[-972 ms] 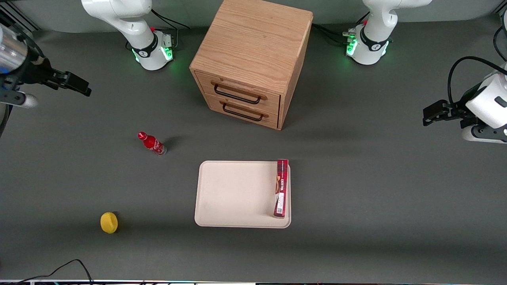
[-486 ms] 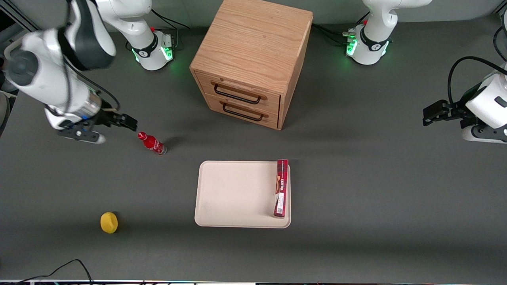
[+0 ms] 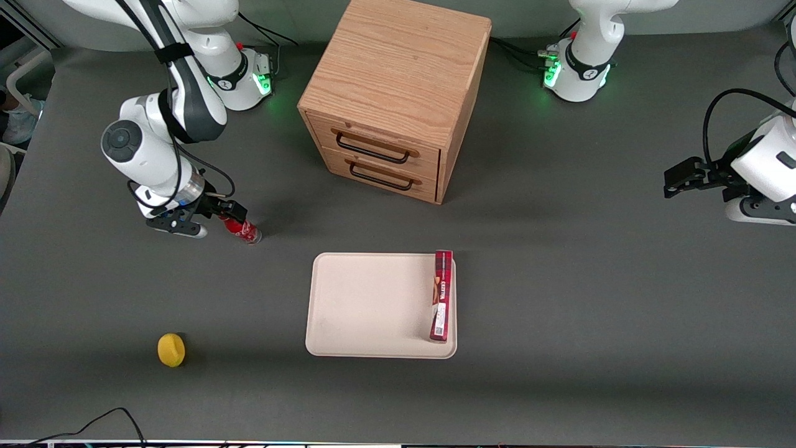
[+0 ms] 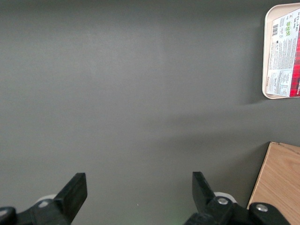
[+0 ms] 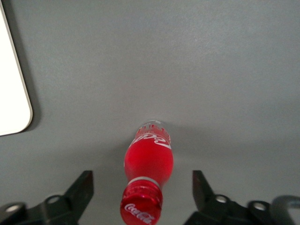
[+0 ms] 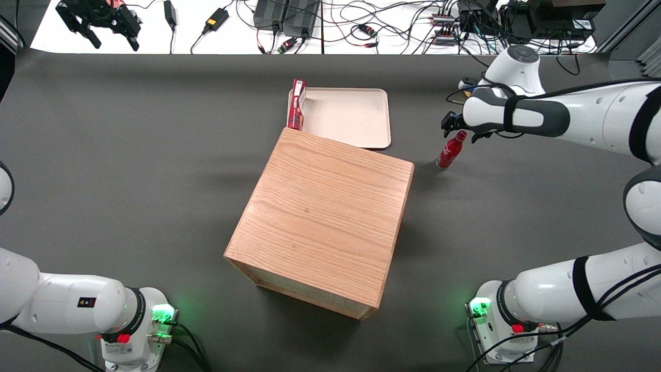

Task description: Place coke bottle on tray

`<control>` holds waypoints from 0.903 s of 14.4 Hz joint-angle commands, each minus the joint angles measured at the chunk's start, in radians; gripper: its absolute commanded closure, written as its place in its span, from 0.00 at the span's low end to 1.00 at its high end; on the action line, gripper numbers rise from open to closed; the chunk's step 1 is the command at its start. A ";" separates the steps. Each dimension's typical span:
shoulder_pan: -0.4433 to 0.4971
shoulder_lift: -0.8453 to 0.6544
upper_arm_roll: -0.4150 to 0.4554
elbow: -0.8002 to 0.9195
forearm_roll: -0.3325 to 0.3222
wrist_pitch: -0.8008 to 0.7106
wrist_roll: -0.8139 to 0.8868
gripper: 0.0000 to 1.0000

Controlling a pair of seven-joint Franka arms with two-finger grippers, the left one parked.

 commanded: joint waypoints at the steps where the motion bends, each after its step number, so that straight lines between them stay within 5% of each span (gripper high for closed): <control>1: 0.005 -0.023 0.016 -0.004 -0.029 0.003 0.031 1.00; 7: 0.004 -0.073 0.016 0.042 -0.048 -0.103 0.022 1.00; 13: 0.005 -0.023 0.012 0.659 -0.055 -0.770 0.018 1.00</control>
